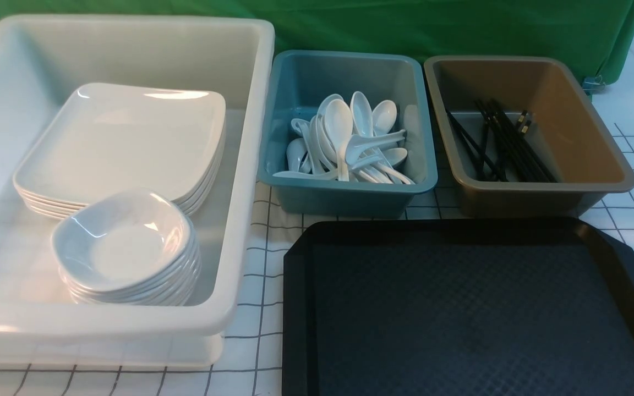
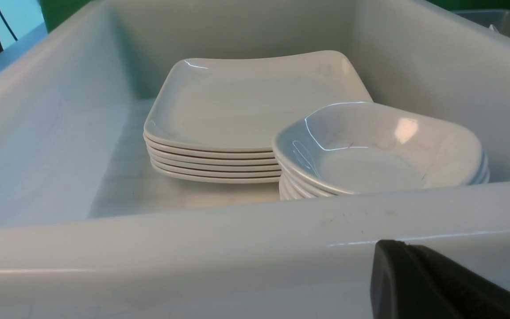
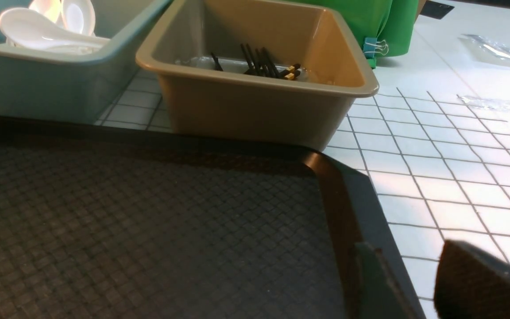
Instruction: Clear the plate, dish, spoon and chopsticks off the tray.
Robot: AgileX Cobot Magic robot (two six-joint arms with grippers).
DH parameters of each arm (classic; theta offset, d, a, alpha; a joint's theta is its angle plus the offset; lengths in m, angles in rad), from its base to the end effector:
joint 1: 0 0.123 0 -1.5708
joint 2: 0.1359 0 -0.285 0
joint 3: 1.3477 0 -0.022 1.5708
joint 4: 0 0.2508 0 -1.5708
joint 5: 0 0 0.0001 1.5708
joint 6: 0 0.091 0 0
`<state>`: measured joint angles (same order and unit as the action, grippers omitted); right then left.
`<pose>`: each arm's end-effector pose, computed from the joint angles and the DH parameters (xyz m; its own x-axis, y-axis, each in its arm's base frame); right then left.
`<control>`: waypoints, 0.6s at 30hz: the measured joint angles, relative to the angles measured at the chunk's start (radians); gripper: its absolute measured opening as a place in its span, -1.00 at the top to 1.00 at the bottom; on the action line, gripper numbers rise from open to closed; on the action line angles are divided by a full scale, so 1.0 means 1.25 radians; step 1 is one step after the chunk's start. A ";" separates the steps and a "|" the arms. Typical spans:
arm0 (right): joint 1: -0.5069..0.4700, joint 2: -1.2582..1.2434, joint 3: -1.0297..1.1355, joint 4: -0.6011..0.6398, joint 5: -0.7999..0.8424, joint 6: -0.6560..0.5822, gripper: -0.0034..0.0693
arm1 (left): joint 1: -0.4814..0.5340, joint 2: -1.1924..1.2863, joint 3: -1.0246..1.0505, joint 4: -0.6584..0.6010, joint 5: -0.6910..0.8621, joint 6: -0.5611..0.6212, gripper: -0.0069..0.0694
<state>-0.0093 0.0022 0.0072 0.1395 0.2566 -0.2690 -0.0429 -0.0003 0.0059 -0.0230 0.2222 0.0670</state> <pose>0.0556 0.0027 0.1876 -0.1705 -0.1320 -0.9765 -0.0487 0.9909 -0.1254 0.0558 -0.0029 0.1910 -0.1377 0.0505 -0.9892 0.0541 0.9976 0.0434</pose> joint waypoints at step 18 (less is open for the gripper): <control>0.000 0.000 0.000 0.000 0.001 0.005 0.25 | 0.000 0.000 0.000 0.001 0.000 0.000 0.77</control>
<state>-0.0093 0.0022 0.0072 0.1395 0.2576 -0.2624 -0.0429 -0.0003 0.0059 -0.0219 0.2222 0.0670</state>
